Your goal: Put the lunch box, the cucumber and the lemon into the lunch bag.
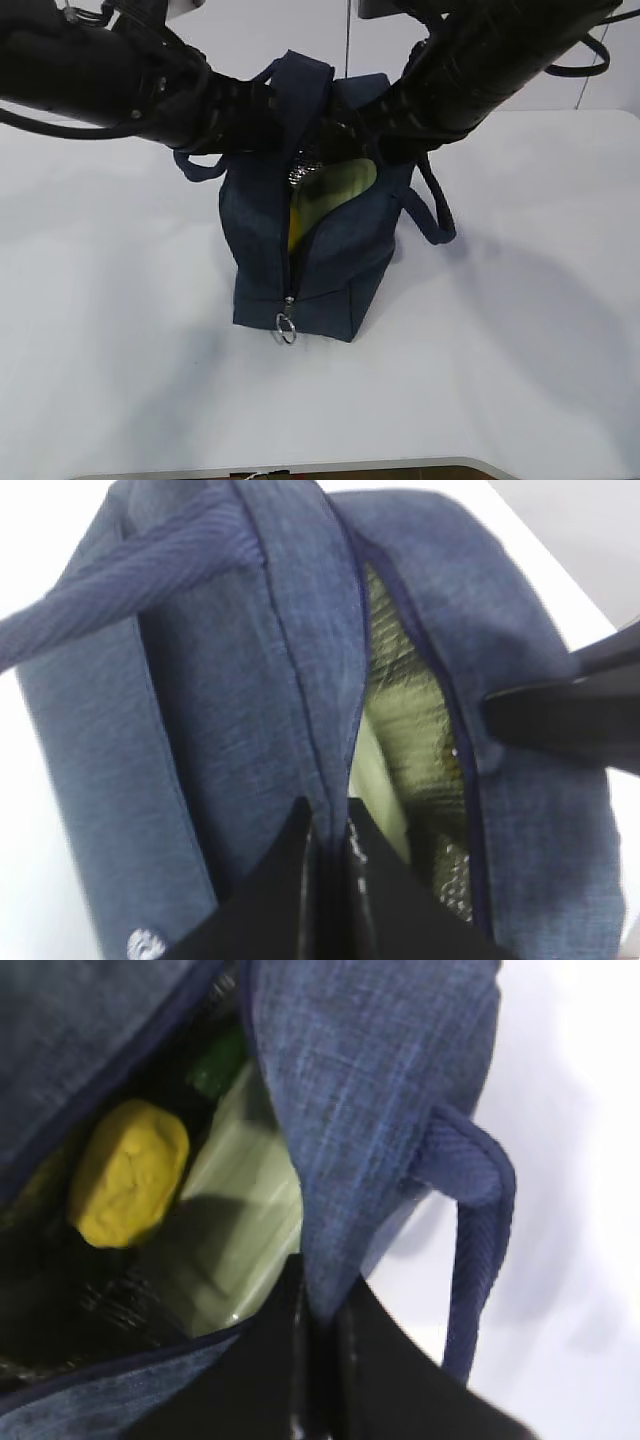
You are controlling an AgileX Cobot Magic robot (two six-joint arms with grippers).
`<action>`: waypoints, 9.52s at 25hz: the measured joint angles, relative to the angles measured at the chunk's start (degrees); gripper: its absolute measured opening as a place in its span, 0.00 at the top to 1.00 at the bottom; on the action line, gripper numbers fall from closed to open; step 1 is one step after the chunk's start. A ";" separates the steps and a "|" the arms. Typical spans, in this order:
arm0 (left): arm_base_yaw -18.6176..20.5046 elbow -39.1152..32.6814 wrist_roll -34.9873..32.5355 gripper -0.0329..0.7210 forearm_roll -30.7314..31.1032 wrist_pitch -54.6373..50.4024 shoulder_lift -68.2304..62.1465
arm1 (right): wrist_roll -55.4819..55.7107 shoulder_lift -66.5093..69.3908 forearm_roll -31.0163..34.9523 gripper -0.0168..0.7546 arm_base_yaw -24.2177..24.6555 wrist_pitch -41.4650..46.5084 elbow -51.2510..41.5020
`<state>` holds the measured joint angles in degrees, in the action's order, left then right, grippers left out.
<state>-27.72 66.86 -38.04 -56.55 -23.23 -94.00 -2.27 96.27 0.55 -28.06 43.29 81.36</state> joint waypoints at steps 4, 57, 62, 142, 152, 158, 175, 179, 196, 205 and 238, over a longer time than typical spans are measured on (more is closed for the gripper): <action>0.00 0.00 0.12 0.98 -0.14 0.61 -1.75 | -0.14 0.00 0.00 0.97 0.00 -1.52 -0.12; 0.00 0.00 0.33 0.65 -1.46 4.27 -3.88 | -2.96 4.81 1.60 0.47 0.00 -10.44 2.72; 0.00 0.00 0.33 0.58 -1.46 4.02 -3.88 | -4.73 4.62 3.35 0.47 0.00 -5.60 6.20; 8.63 -7.64 -11.18 0.36 -6.36 -11.03 2.49 | -71.53 -14.57 67.28 0.47 0.00 -12.82 -34.95; 8.63 -7.64 -13.13 0.36 -11.12 -11.72 -0.49 | -74.94 -14.70 70.95 0.47 0.00 -13.51 -36.68; 8.63 -7.64 -15.11 0.36 -15.75 -14.38 -0.49 | -75.57 -14.70 71.05 0.47 0.00 -14.80 -36.68; 8.63 -7.64 -15.46 0.36 -17.26 -18.44 -0.49 | -75.97 -14.51 71.53 0.47 0.00 -15.02 -36.68; 8.63 -7.64 -15.46 0.36 -14.34 -17.39 -0.49 | -76.11 -14.51 71.53 0.47 0.00 -15.02 -36.68; 8.63 -7.64 -15.94 0.40 -15.85 -17.09 -0.49 | -76.23 -14.51 71.65 0.47 0.00 -15.96 -36.68; 7.01 -7.64 -15.94 0.54 -15.99 -16.87 -0.49 | -76.23 -14.51 71.68 0.47 0.00 -16.11 -36.68; 4.94 -7.64 -16.07 0.97 -15.62 -13.67 -0.62 | -93.97 -11.69 72.52 0.47 0.00 -16.52 -36.68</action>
<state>-22.78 59.22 -54.11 -72.17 -36.90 -94.62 -96.24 84.59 73.07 -28.06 26.76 44.68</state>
